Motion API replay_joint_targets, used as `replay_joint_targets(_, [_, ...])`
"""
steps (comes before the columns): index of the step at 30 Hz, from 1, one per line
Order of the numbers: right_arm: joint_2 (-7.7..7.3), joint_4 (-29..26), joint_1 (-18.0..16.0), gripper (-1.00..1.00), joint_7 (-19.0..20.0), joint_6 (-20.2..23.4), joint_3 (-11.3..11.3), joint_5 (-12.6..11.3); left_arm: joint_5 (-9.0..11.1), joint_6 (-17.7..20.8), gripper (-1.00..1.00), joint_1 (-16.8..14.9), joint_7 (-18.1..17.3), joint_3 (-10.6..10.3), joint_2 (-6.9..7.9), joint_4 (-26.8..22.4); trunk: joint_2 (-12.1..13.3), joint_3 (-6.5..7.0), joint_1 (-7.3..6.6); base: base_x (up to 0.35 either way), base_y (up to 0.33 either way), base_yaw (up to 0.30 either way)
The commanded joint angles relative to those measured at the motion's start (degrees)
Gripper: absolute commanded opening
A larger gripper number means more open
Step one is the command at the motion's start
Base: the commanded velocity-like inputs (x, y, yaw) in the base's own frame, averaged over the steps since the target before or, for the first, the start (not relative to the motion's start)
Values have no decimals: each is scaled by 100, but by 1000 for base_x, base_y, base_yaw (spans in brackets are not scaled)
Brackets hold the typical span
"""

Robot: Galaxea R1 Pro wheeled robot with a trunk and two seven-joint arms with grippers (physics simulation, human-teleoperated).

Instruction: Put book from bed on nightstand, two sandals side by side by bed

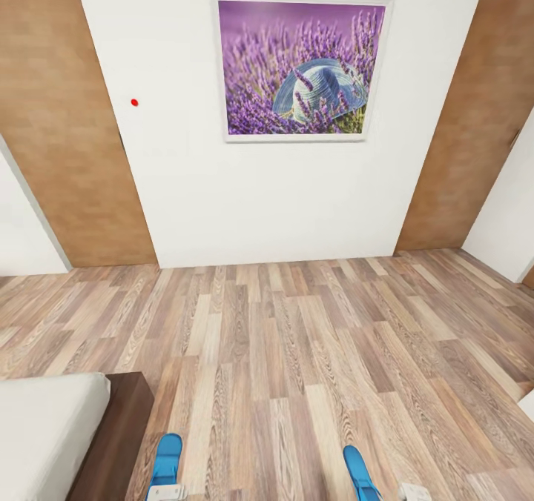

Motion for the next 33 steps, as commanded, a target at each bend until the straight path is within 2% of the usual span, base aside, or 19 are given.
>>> replay_joint_targets(1, [-3, -6, -2, -100, 12, 46, 42, -67, 60, -20, -100, -4, -20, -47, 2, 7, -3, -5, 0, 0, 0, 0])
replay_joint_targets(33, [3, 11, -2, -100, 21, 46, 42, -63, 60, -20, -100, -4, -20, -47, 2, 7, -3, 232, 0, 0, 0, 0])
